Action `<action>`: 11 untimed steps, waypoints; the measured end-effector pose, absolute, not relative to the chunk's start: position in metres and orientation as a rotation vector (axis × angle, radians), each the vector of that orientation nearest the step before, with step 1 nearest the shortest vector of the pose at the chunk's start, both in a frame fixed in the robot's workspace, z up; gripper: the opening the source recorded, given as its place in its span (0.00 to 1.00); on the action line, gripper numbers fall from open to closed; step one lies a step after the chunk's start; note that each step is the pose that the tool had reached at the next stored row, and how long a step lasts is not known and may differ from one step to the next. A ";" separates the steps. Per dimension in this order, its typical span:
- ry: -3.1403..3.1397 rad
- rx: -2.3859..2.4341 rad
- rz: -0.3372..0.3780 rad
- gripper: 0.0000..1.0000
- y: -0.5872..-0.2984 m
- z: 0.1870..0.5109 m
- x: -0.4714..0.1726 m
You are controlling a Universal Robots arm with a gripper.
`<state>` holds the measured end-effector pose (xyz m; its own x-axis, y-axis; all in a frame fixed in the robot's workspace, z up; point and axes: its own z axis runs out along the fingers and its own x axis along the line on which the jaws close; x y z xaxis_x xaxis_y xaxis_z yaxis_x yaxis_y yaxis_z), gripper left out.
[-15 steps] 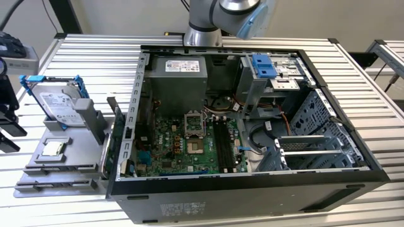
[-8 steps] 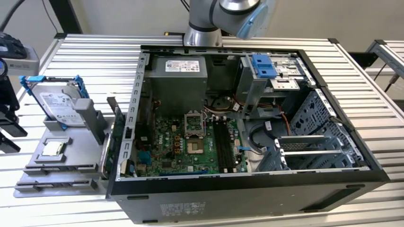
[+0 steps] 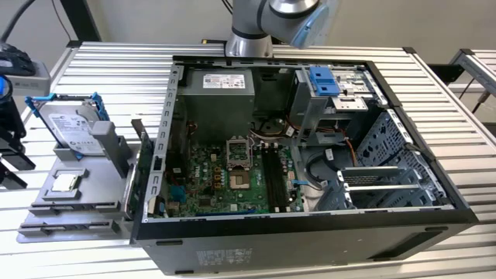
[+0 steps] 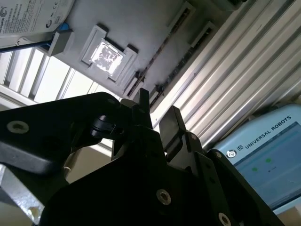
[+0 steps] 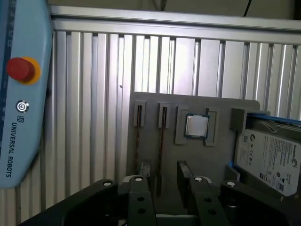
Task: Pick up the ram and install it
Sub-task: 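Pick up the ram and move it above insertion slot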
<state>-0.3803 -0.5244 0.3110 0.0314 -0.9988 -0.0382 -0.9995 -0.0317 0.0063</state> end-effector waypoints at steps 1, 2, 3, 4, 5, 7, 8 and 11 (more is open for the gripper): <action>2.171 -2.240 0.050 1.00 -0.524 0.309 -0.380; 2.171 -2.240 0.050 1.00 -0.524 0.308 -0.380; 2.171 -2.240 0.050 1.00 -0.524 0.306 -0.380; 2.171 -2.240 0.050 1.00 -0.524 0.304 -0.380; 2.171 -2.240 0.050 1.00 -0.524 0.302 -0.380; 2.172 -2.240 0.051 1.00 -0.524 0.299 -0.380; 2.172 -2.240 0.051 1.00 -0.525 0.297 -0.380; 2.174 -2.240 0.053 1.00 -0.524 0.292 -0.380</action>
<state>-0.3803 -0.5245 0.2917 0.0301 -0.9988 -0.0381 -0.9995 -0.0305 0.0096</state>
